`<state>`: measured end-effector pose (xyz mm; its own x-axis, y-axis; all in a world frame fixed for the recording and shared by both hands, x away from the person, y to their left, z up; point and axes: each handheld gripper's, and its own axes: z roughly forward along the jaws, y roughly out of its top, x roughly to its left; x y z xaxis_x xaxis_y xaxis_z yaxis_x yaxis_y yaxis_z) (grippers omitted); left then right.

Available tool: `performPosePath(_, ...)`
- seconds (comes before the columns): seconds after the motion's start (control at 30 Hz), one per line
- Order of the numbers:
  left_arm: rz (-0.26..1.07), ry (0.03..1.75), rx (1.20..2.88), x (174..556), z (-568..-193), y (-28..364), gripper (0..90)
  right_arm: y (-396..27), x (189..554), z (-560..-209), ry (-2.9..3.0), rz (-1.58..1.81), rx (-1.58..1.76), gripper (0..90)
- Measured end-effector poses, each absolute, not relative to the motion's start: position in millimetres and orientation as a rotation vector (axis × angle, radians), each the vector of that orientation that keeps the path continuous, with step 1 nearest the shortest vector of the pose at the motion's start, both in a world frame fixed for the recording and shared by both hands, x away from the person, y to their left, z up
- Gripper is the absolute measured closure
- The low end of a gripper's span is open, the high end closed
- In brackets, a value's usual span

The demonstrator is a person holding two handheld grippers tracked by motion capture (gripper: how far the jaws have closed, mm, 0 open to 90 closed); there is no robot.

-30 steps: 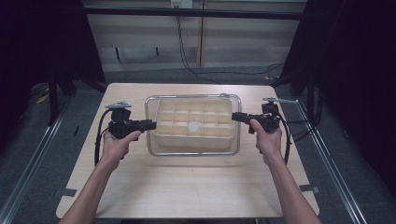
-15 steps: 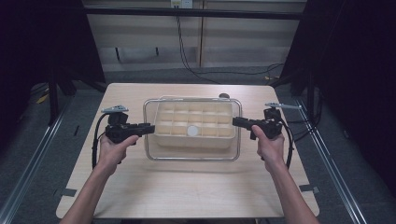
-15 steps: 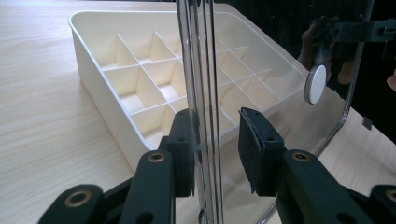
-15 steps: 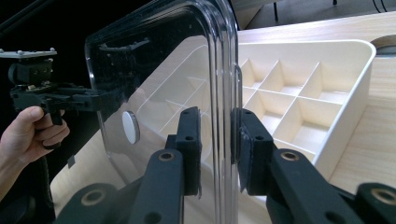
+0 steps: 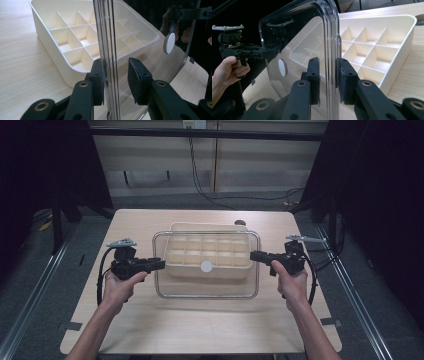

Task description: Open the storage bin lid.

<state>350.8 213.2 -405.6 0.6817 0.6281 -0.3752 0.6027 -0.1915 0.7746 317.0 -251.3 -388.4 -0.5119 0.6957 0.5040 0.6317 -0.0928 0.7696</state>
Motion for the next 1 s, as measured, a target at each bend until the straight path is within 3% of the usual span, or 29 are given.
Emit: performPosePath(1.0, 0.001, 0.988, 1.872, 313, -421, 222, 66.4, -242, 283, -396, 2.136, 1.672, 1.507, 74.9)
